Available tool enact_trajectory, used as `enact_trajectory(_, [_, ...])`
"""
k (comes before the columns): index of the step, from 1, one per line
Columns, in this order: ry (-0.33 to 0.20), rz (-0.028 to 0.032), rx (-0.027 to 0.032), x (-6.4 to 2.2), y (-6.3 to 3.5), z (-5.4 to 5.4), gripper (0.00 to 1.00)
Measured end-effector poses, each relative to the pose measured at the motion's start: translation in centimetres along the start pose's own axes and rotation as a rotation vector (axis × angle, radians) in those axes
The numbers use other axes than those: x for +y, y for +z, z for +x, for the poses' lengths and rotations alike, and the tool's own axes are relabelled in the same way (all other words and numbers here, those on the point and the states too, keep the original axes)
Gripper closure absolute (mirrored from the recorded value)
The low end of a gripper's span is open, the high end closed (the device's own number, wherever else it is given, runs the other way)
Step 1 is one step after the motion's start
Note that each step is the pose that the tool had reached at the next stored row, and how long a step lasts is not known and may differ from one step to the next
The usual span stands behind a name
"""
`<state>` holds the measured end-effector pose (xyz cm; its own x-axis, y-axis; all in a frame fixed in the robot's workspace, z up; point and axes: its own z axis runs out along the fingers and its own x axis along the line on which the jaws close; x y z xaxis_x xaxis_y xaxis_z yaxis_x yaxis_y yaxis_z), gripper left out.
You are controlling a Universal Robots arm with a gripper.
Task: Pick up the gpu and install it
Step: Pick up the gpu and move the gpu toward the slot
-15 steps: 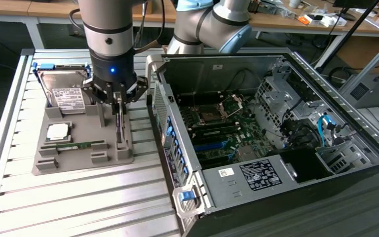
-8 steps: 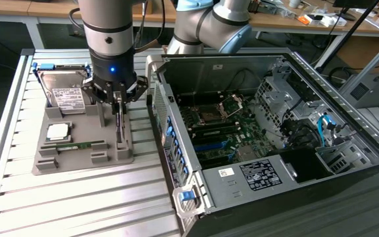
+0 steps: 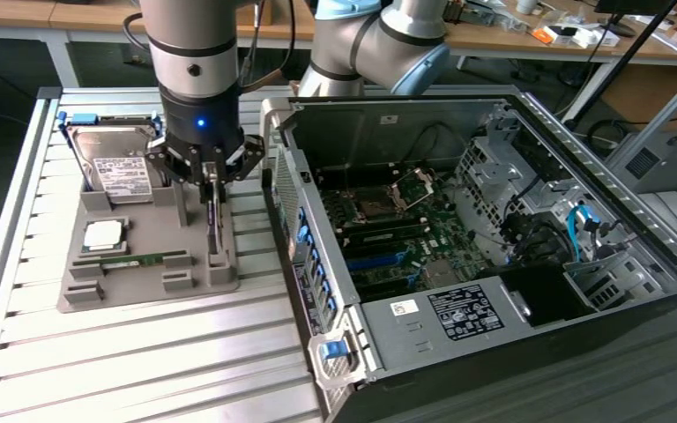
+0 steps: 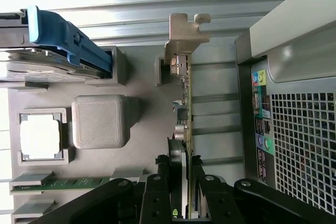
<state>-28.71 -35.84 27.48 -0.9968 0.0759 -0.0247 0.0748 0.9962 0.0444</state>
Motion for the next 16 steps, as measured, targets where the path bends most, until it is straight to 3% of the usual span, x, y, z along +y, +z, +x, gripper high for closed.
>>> enact_trajectory(16, [0.0,0.0,0.0001,0.01,-0.34,-0.01,0.73])
